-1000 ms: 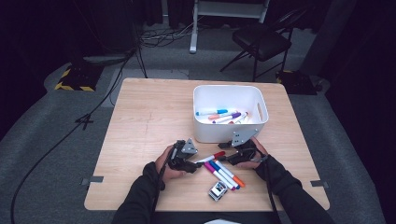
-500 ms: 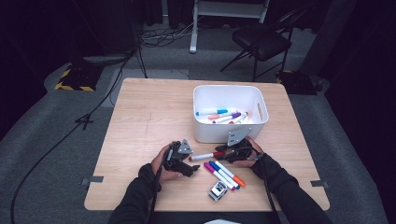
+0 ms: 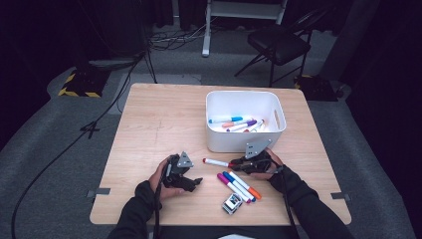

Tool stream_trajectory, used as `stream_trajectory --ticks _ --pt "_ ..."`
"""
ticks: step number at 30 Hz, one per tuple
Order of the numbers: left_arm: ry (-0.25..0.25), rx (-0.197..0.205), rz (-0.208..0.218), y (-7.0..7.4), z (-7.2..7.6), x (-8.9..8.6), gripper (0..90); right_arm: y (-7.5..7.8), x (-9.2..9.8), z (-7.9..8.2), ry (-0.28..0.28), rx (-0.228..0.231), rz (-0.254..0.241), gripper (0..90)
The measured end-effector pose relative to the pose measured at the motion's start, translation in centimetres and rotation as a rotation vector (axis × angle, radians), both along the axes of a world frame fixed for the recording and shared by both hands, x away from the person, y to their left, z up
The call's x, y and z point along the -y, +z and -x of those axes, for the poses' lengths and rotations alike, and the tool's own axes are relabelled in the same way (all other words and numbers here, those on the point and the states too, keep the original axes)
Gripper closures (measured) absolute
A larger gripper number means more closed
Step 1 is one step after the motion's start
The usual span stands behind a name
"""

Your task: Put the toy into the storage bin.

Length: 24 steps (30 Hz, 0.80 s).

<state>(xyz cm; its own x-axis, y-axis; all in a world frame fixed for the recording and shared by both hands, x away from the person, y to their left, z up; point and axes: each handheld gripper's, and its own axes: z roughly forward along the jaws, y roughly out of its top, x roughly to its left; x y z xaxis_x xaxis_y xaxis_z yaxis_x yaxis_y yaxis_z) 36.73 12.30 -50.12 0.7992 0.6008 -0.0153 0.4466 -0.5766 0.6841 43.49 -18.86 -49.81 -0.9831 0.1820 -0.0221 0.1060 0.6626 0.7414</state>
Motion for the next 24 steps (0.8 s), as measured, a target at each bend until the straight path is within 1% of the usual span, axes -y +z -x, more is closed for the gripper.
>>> stream_trajectory --ticks 1,2,3,4,5,6,8,11,12,14,15,16,19,24 --pt "0.015 -0.006 -0.005 0.0 0.3 -0.2 15.7 0.1 0.1 0.1 0.005 0.008 0.008 75.1" --pt "0.02 -0.016 0.003 0.0 0.4 -0.3 15.3 0.1 0.1 0.3 -0.002 0.005 0.007 75.2" --pt "0.03 -0.002 -0.005 0.0 0.6 -0.7 15.3 0.2 0.1 0.3 0.005 0.006 0.004 75.2" --pt "0.032 -0.014 0.003 0.0 0.8 -0.9 15.3 0.3 0.1 0.4 0.004 0.017 0.005 75.2" --pt "0.037 0.003 -0.008 0.0 0.9 -1.2 15.4 0.4 0.1 0.6 -0.002 0.027 0.009 75.2" --pt "0.05 -0.009 -0.002 0.0 1.1 -1.5 15.4 0.6 0.2 0.6 -0.005 0.035 0.013 75.2" --pt "0.061 -0.004 -0.004 0.0 1.4 -2.1 15.4 0.9 0.4 0.7 -0.012 0.037 -0.004 75.2" --pt "0.114 -0.006 0.0 -0.1 1.9 -3.1 15.4 1.5 0.8 0.8 -0.019 0.04 -0.016 75.2" --pt "0.127 -0.01 0.001 0.0 2.0 -3.5 15.4 1.8 1.0 0.8 -0.02 0.048 -0.019 75.2" --pt "0.156 0.001 -0.005 0.0 2.3 -4.2 15.4 2.3 1.5 1.0 -0.022 0.05 -0.035 75.2" --pt "0.167 -0.015 0.004 -0.1 2.6 -4.6 15.4 2.7 1.7 1.1 -0.018 0.053 -0.042 75.2" --pt "0.179 -0.007 0.002 -0.1 2.6 -4.7 15.4 3.2 2.1 1.2 -0.017 0.06 -0.053 75.2" --pt "0.211 -0.01 0.002 0.0 2.9 -5.1 15.4 4.1 2.9 1.7 -0.007 0.067 -0.063 75.2" --pt "0.212 -0.013 0.002 0.0 2.8 -5.1 15.2 5.8 4.4 2.3 0.008 0.091 -0.064 75.2"
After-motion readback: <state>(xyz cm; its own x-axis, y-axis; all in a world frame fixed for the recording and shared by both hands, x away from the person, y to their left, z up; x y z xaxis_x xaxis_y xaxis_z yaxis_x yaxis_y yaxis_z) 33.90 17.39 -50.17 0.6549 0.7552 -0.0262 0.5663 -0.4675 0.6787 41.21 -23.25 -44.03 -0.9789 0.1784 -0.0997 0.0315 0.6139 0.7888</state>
